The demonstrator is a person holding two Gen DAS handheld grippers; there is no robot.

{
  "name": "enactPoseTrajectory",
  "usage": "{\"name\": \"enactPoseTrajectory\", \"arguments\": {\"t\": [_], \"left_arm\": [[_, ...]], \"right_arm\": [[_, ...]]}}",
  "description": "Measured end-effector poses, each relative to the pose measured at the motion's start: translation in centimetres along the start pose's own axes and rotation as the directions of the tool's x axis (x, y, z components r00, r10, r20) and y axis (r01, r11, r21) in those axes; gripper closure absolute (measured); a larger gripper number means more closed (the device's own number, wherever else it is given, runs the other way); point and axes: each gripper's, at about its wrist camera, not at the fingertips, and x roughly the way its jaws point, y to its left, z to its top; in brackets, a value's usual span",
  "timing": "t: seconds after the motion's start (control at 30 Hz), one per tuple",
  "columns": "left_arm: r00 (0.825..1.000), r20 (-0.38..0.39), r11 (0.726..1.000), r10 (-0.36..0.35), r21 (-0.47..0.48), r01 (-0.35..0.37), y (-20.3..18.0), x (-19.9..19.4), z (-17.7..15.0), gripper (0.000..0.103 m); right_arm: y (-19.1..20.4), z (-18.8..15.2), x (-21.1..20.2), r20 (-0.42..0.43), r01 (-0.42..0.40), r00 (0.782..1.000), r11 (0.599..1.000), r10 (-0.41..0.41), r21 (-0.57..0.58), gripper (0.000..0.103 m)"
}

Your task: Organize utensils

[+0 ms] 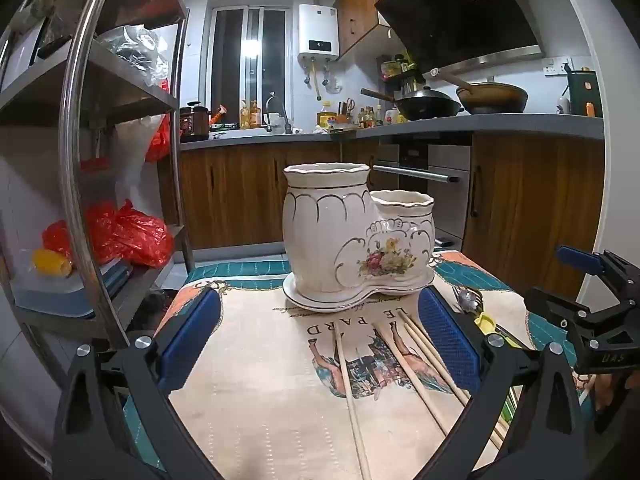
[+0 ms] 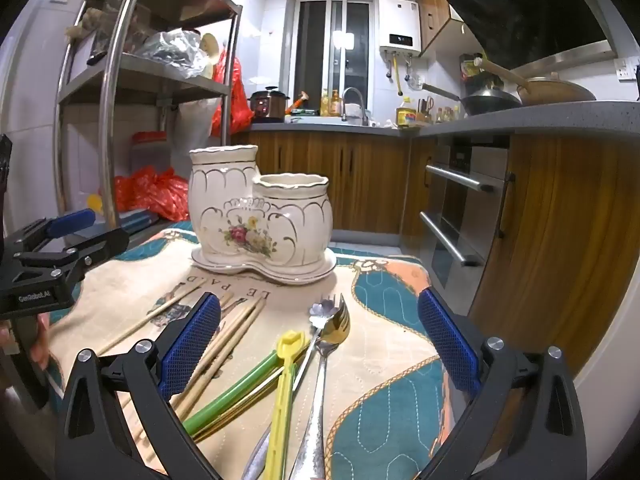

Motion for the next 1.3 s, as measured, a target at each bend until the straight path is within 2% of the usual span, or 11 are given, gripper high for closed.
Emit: {"name": "enactPoseTrajectory", "arguments": {"t": [0.2, 0.23, 0.7, 1.3], "left_arm": [[1.000, 0.007, 1.000, 0.006, 0.027, -0.006, -0.4, 0.2, 0.1, 0.005], [1.000, 0.020, 1.000, 0.005, 0.015, -0.005, -0.2, -0.1, -0.7, 0.005], [1.000, 0.017, 1.000, 0.010, 0.008, -0.010, -0.1, -0.6, 0.3, 0.005], [1.000, 0.013, 1.000, 0.007, 0.006, -0.007, 0.1, -0.2, 0.1, 0.005]], "right_arm": [[0.0, 0.0, 0.0, 0.004, -0.002, 1.000, 1.000, 0.002, 0.003, 0.005], [0.0, 0.0, 0.0, 0.004, -0.002, 1.000, 1.000, 0.002, 0.003, 0.005], [0.0, 0.0, 0.0, 0.000, -0.001, 1.000, 1.000, 0.001, 0.003, 0.005], [0.0, -0.1, 0.1, -0.002, -0.002, 1.000, 1.000, 0.002, 0.004, 0.005]]}}
